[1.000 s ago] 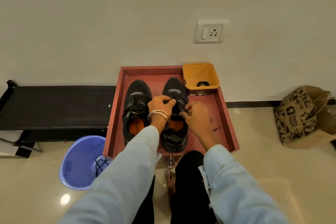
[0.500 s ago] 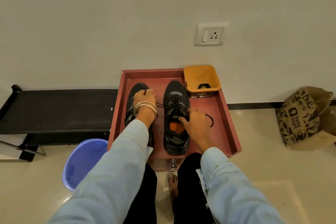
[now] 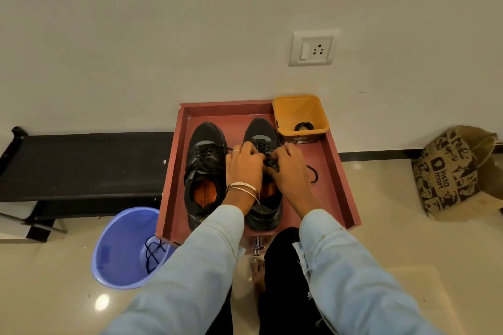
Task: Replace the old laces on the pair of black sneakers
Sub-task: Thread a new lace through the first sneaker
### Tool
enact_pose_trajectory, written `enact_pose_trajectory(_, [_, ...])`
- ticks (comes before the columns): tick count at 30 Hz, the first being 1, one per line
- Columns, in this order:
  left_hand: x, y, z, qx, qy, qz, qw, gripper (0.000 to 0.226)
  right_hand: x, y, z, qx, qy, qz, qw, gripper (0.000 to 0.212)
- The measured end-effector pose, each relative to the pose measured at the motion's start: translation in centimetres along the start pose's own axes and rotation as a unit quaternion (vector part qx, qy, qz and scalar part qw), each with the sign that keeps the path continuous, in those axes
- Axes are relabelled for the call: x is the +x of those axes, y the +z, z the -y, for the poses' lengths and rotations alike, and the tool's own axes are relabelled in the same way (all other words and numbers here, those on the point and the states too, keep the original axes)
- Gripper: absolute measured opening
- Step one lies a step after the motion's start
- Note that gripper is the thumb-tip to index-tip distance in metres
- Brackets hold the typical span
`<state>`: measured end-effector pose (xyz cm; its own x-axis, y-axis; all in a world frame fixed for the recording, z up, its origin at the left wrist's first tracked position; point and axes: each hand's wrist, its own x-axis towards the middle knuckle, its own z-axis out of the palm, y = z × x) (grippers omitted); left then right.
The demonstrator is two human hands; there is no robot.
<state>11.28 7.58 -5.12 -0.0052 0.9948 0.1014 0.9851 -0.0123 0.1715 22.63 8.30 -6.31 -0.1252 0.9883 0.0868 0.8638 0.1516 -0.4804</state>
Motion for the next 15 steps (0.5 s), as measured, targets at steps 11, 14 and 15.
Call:
enact_pose_trajectory(11, [0.8, 1.2, -0.1, 0.082, 0.121, -0.006, 0.989, 0.018, -1.0, 1.5, -0.9, 0.022, 0.120, 0.041, 0.992, 0.037])
enact_pose_trajectory(14, [1.1, 1.4, 0.1, -0.023, 0.066, -0.010, 0.998, 0.021, -1.2, 1.6, -1.0, 0.025, 0.134, 0.037, 0.990, 0.037])
enact_pose_trajectory(15, [1.1, 1.5, 0.3, -0.086, 0.010, -0.031, 0.996, 0.021, -1.3, 1.6, -1.0, 0.021, 0.138, 0.037, 0.990, 0.037])
